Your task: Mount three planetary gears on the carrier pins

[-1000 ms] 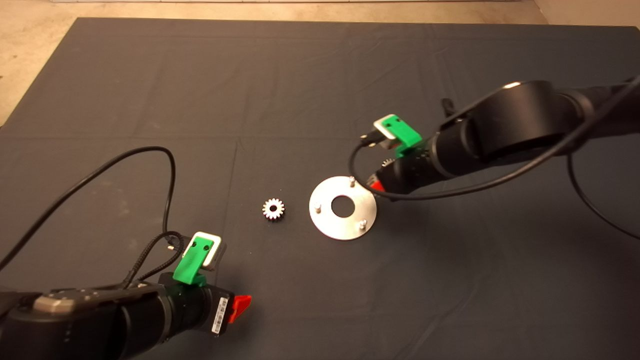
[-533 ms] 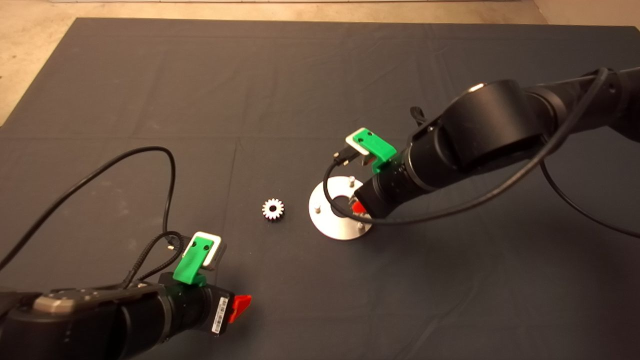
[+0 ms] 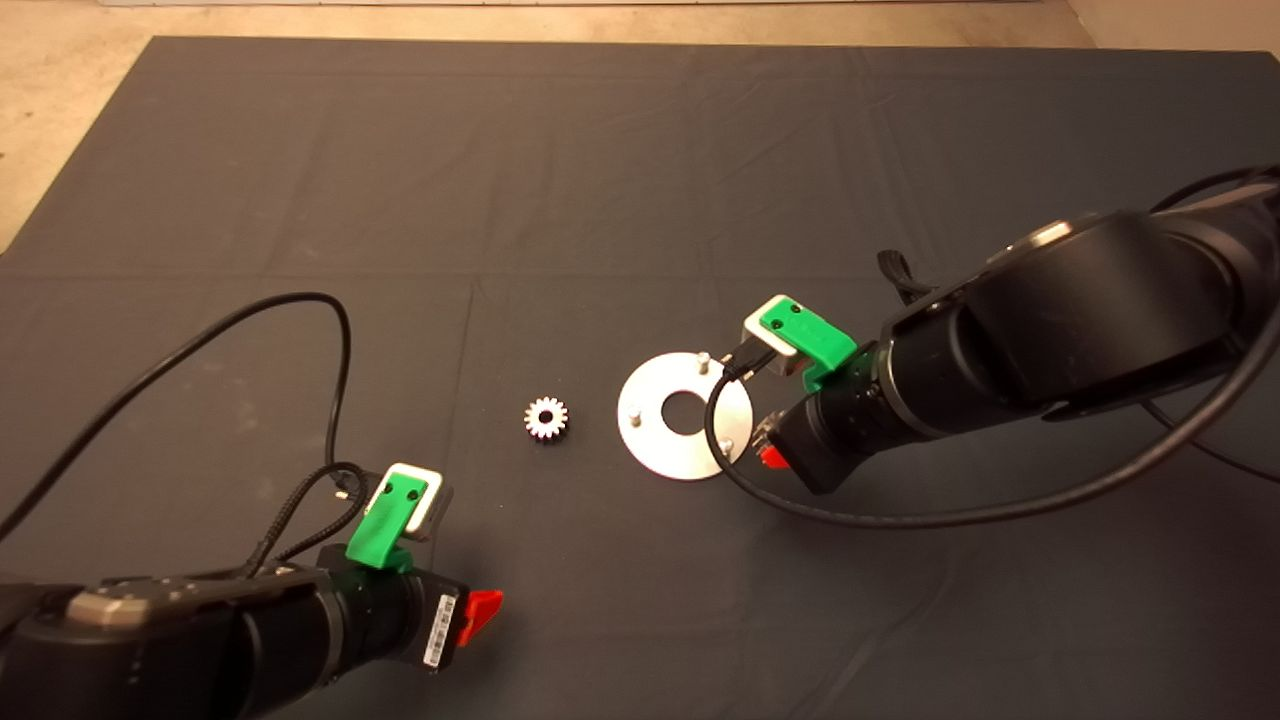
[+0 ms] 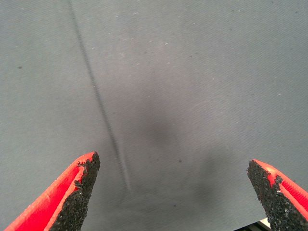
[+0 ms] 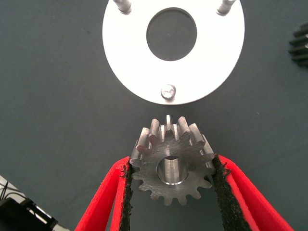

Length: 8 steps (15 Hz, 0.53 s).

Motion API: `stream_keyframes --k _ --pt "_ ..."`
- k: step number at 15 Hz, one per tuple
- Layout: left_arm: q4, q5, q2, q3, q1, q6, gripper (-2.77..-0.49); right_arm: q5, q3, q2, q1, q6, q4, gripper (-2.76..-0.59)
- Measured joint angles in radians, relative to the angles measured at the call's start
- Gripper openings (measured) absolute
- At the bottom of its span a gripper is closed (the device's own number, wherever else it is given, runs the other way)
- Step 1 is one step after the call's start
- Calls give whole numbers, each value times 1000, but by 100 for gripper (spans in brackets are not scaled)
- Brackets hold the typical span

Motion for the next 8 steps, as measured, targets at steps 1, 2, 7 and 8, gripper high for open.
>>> stream_keyframes --k 1,2,7,8 --pt "0 -1 0 0 0 0 -104 2 0 4 -17 0 -15 -234" --pt "0 -1 1 0 0 0 -104 1 -2 4 -35 0 -20 -234" --pt "0 -1 1 0 0 0 -104 1 -47 10 -54 0 -60 -234" --pt "0 -1 1 0 0 0 -104 0 -53 10 -54 0 -65 -234"
